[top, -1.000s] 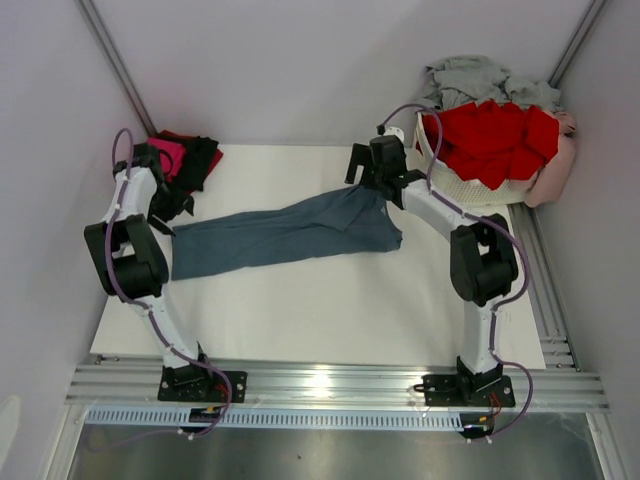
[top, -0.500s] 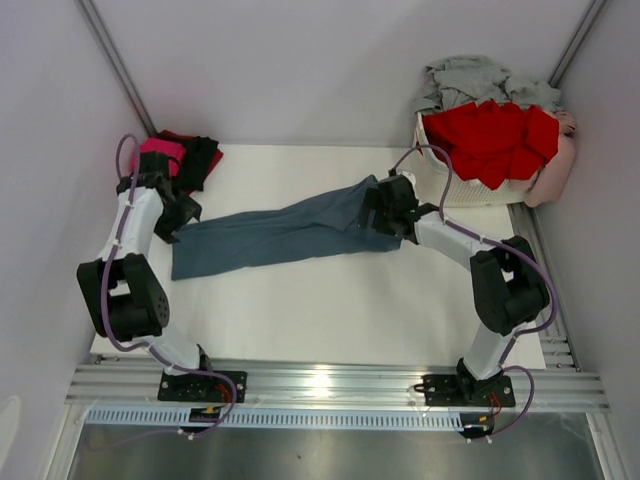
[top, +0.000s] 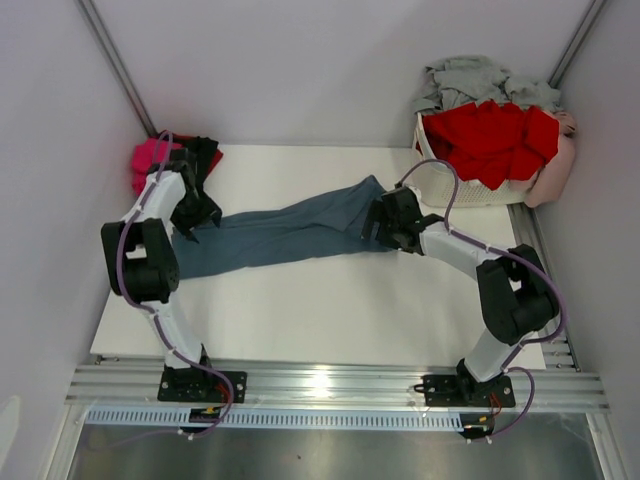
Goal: Fold and stack the t-shirts
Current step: Fold the other side of the tshirt into a rectangle, then rotate the tshirt 90 degrees
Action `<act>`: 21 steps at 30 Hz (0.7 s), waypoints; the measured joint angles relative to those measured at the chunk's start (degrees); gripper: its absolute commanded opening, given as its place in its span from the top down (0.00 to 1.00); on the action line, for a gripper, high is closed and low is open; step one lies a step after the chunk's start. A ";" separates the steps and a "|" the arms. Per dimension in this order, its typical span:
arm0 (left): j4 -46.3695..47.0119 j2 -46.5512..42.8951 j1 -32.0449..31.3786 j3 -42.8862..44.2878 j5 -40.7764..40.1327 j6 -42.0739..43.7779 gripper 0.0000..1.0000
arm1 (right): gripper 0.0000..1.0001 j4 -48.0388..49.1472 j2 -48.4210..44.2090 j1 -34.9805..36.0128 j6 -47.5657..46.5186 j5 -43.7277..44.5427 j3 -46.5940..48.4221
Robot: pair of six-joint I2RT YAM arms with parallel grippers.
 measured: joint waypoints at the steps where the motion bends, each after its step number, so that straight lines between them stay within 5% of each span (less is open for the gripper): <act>1: -0.37 1.64 0.00 1.57 0.42 0.35 0.30 | 0.00 0.00 0.15 0.02 0.24 -0.28 0.00; 11: -9.84 19.04 0.33 24.00 1.64 4.22 0.31 | 0.02 0.72 -0.63 0.20 3.08 -2.82 -4.83; 21: -15.80 24.11 0.70 26.34 1.49 6.49 0.34 | 0.02 3.98 1.40 0.20 4.17 -5.62 -6.43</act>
